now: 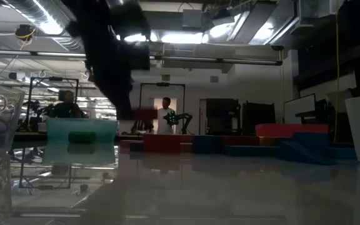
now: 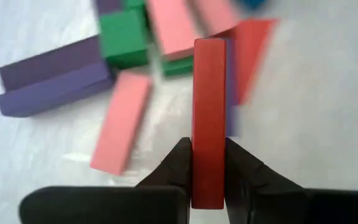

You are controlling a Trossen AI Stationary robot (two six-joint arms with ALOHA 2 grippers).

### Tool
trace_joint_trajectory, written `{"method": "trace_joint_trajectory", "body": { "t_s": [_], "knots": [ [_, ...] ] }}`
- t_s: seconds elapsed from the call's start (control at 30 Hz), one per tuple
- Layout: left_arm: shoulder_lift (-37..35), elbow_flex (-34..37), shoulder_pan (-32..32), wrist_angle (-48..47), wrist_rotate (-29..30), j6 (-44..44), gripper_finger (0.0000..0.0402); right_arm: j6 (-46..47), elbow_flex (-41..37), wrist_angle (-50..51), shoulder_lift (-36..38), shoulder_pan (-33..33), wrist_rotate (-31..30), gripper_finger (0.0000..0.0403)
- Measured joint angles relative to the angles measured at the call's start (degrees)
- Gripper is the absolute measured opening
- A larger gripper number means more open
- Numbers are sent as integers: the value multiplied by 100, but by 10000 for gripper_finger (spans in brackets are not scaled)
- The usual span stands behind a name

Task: Sort blocks
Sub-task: Put the red block into the bottom transparent bin

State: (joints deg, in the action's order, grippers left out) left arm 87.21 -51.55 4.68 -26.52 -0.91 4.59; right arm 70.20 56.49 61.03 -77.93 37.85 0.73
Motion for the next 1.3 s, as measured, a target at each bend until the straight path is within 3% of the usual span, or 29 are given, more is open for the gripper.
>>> {"method": "trace_joint_trajectory", "body": {
  "t_s": [0.2, 0.43, 0.67, 0.83, 1.1, 1.3],
  "knots": [
    [-973, -614, -504, -1396, -1299, 284, 40, 3, 0, -188, 0, 0, 33, 193],
    [-1943, -732, -1932, -2817, -2389, 1621, 42, 3, 2, -731, 0, 0, -19, 193],
    [-2088, -732, -3702, -2767, -2404, 3302, 50, 3, 26, -1401, 0, -2, -19, 193],
    [-1823, -732, -4599, -2748, -2292, 3806, 52, 2, 334, -1466, 0, -1, -139, 193],
    [-1312, -732, -5114, -2732, -1852, 3863, 53, -19, 717, -1478, 0, -76, -1975, 193],
    [-1015, -732, -5118, -2732, -1835, 4031, 85, -687, 717, -1737, -177, -595, -2174, 193]
  ]
}}
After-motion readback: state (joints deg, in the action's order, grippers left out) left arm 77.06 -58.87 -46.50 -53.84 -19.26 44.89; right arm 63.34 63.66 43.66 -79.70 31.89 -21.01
